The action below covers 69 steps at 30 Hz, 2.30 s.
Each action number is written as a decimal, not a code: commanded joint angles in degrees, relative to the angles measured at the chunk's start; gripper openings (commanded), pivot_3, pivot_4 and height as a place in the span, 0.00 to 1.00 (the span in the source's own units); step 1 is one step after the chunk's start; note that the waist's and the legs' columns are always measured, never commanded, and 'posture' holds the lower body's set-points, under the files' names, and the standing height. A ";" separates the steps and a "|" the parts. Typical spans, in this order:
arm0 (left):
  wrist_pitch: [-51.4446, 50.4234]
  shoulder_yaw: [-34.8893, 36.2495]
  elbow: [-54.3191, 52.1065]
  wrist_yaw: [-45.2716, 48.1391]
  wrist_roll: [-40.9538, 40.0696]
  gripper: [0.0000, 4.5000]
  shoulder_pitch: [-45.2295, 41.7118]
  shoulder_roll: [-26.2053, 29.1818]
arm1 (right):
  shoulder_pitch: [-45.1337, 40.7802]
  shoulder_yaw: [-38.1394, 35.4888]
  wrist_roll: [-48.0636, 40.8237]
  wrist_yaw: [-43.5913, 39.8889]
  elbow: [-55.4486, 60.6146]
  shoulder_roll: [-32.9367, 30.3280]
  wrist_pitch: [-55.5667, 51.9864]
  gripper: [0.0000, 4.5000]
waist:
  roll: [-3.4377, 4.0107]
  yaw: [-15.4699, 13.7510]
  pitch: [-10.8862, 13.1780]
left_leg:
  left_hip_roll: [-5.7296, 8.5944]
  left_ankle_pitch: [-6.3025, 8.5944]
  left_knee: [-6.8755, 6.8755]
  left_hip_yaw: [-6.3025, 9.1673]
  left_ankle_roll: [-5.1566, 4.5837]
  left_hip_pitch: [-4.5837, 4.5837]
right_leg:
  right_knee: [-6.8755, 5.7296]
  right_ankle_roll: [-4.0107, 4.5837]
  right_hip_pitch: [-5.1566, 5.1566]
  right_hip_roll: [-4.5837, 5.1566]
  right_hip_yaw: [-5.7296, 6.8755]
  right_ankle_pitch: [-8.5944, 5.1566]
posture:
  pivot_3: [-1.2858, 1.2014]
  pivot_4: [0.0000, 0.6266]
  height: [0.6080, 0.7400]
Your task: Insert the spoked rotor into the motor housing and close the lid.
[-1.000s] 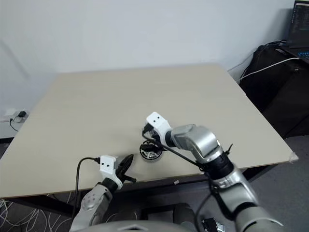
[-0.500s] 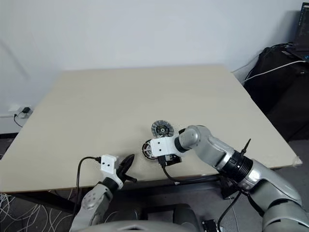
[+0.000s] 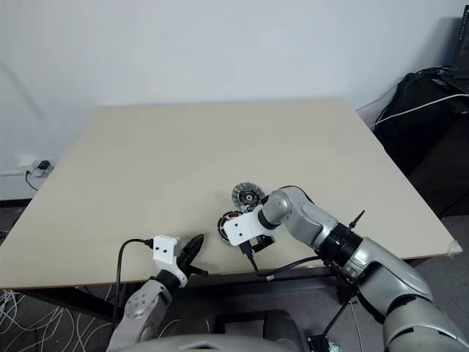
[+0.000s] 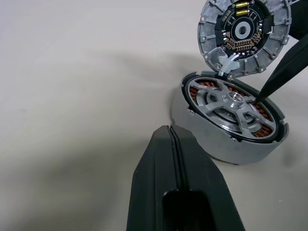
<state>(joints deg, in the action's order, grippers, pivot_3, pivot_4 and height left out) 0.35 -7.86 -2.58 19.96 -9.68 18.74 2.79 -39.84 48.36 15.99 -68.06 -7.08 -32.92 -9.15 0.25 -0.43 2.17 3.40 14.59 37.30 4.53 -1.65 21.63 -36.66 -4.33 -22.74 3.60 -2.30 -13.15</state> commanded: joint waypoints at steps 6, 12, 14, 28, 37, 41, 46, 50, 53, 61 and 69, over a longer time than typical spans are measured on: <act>0.58 0.03 -1.87 -0.32 -0.55 0.00 -0.37 -0.58 | -1.66 -2.46 2.64 -2.71 -1.34 2.15 3.17 0.81 | 0.01 -0.39 -0.01 | -0.01 -0.01 0.00 0.00 0.01 -0.01 | -0.05 0.01 -0.01 -0.02 0.00 -0.01 | 0.52 0.00 1.00; 0.74 0.07 -1.79 -0.50 -0.57 0.00 -0.37 -0.73 | -1.49 -2.74 3.40 -4.06 -1.51 3.06 3.84 0.61 | 0.01 -0.42 -0.01 | 0.00 -0.01 0.02 0.00 0.01 -0.02 | -0.06 0.02 -0.01 -0.03 0.00 0.00 | 0.52 0.00 1.00; 0.82 0.07 -1.70 -0.57 -0.54 0.00 -0.44 -0.78 | -1.59 -2.83 3.67 -4.32 -1.80 3.34 3.93 0.46 | 0.01 -0.43 -0.01 | -0.01 -0.01 0.02 0.00 0.01 -0.02 | -0.07 0.02 -0.01 -0.03 0.00 -0.01 | 0.52 0.00 1.00; 1.09 0.04 -1.42 -0.86 -0.61 0.00 -0.84 -0.85 | -0.34 -5.15 4.60 -5.60 -2.43 4.49 1.83 0.01 | 0.02 -0.44 -0.06 | -0.01 -0.02 0.03 -0.01 0.03 -0.05 | -0.11 0.06 0.01 -0.05 -0.01 0.01 | 0.52 0.00 1.00; 1.02 0.00 -1.24 -0.59 -0.87 0.00 -1.07 -0.76 | 0.74 -6.92 2.98 -6.68 -0.34 4.16 1.51 0.01 | 0.02 -0.46 -0.06 | 0.00 -0.02 0.06 -0.01 0.03 -0.05 | -0.11 0.06 0.01 -0.04 -0.01 0.02 | 0.52 0.00 1.00; 0.93 0.01 -1.23 -0.47 -1.02 0.00 -1.09 -0.66 | 0.79 -7.09 2.84 -6.77 -0.06 4.24 1.09 0.01 | 0.02 -0.48 -0.06 | 0.00 -0.02 0.05 -0.01 0.03 -0.04 | -0.11 0.07 0.01 -0.04 -0.01 0.02 | 0.52 0.00 1.00; 0.94 0.02 -1.11 -0.42 -1.11 0.00 -1.11 -0.60 | 0.95 -7.53 2.87 -6.59 -0.16 4.60 1.00 0.10 | 0.02 -0.48 -0.06 | 0.00 -0.02 0.06 -0.01 0.03 -0.04 | -0.12 0.07 0.01 -0.04 -0.01 0.02 | 0.52 0.00 1.00; 0.97 0.01 -1.05 -0.31 -1.11 0.00 -1.07 -0.54 | 1.03 -7.59 3.30 -6.48 -0.21 4.72 1.13 0.36 | 0.02 -0.47 -0.06 | 0.00 -0.02 0.07 -0.01 0.03 -0.05 | -0.13 0.07 0.01 -0.04 -0.01 0.02 | 0.52 0.00 1.00; 0.93 -0.02 -1.08 -0.23 -1.10 0.00 -1.01 -0.49 | 1.13 -7.60 3.40 -6.56 -0.16 4.75 1.25 0.49 | 0.01 -0.47 -0.06 | 0.00 -0.02 0.09 -0.01 0.03 -0.05 | -0.13 0.07 0.02 -0.04 -0.01 0.03 | 0.52 0.00 1.00; 1.00 -0.13 -1.23 -0.33 -0.94 0.00 -0.70 -0.56 | 1.00 -6.68 4.03 -7.04 -1.92 5.51 0.67 0.49 | 0.02 -0.45 -0.06 | 0.00 -0.02 0.10 -0.01 0.03 -0.05 | -0.14 0.07 0.02 -0.05 -0.01 0.03 | 0.52 0.00 1.00; 1.30 -0.31 -1.53 -0.79 -0.69 0.00 -0.15 -0.89 | 0.72 -6.25 5.03 -7.13 -4.93 6.76 0.33 0.49 | 0.02 -0.45 -0.06 | 0.00 -0.02 0.14 -0.01 0.03 -0.05 | -0.15 0.09 0.03 -0.05 -0.01 0.05 | 0.52 0.00 1.00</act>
<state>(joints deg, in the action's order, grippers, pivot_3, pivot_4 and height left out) 0.48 -7.87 -2.58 19.15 -10.12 18.92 2.30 -38.14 42.44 20.68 -74.99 -12.01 -26.52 -8.86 0.26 -0.89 2.10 3.39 14.57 37.44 4.52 -1.62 21.58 -36.81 -4.24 -22.70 3.54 -2.32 -13.09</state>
